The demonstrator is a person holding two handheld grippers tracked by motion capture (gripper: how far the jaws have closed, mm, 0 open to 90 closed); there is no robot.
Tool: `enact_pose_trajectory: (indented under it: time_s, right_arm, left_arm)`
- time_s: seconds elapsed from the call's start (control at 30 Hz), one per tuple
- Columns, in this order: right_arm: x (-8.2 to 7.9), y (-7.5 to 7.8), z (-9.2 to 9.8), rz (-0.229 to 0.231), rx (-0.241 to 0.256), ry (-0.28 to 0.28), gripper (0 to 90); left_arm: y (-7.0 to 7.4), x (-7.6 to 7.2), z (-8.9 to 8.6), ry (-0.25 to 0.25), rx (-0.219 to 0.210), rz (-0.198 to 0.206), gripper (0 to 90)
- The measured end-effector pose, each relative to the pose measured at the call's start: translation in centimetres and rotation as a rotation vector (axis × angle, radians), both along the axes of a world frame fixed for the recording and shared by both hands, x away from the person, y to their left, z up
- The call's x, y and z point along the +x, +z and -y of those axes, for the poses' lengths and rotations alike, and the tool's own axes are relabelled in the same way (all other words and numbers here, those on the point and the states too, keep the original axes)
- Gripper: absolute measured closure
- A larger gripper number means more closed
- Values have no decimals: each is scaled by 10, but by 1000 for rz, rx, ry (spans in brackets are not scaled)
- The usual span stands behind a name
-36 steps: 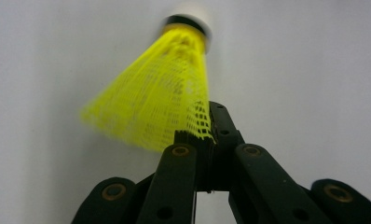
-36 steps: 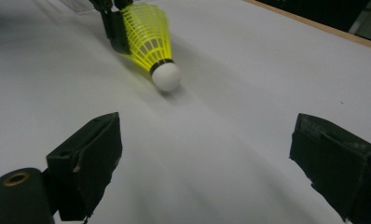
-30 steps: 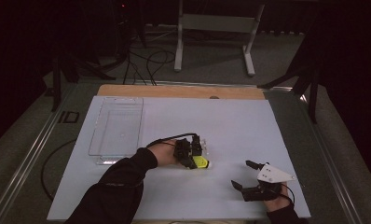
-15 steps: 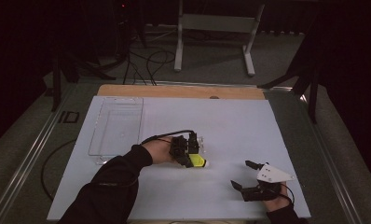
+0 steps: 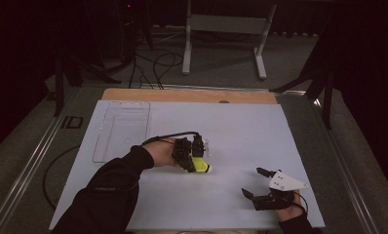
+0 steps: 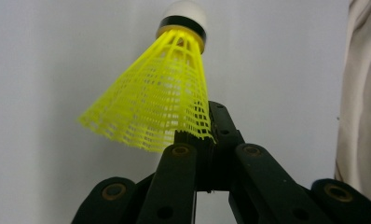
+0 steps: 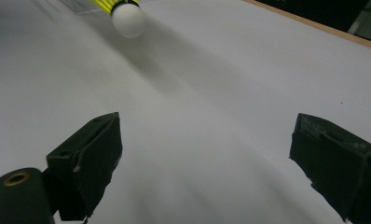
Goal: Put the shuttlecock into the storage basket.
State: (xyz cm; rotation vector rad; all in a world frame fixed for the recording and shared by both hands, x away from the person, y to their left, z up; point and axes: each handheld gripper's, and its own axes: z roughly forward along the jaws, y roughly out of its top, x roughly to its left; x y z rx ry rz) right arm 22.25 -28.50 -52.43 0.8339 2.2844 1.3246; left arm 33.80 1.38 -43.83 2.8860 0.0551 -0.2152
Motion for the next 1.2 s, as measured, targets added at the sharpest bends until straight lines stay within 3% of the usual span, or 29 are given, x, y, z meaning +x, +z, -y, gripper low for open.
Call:
enact_pose_trajectory:
  time_s: [0.23, 0.6, 0.93, 1.2]
  right_arm:
    - [0, 0, -1, 2, -4, -1, 92]
    - [-1, 1, 0, 8, -2, -6, 92]
    - [-1, 1, -1, 11, 2, -10, 92]
    - [-1, 1, -1, 8, 0, -9, 92]
  left_arm:
    - [11, 2, -8, 6, 2, -15, 900]
    - [29, 6, -24, 19, 0, 3, 900]
    - [41, 10, -42, 54, -5, 31, 900]
    - [54, 14, -66, 103, -8, 47, 900]
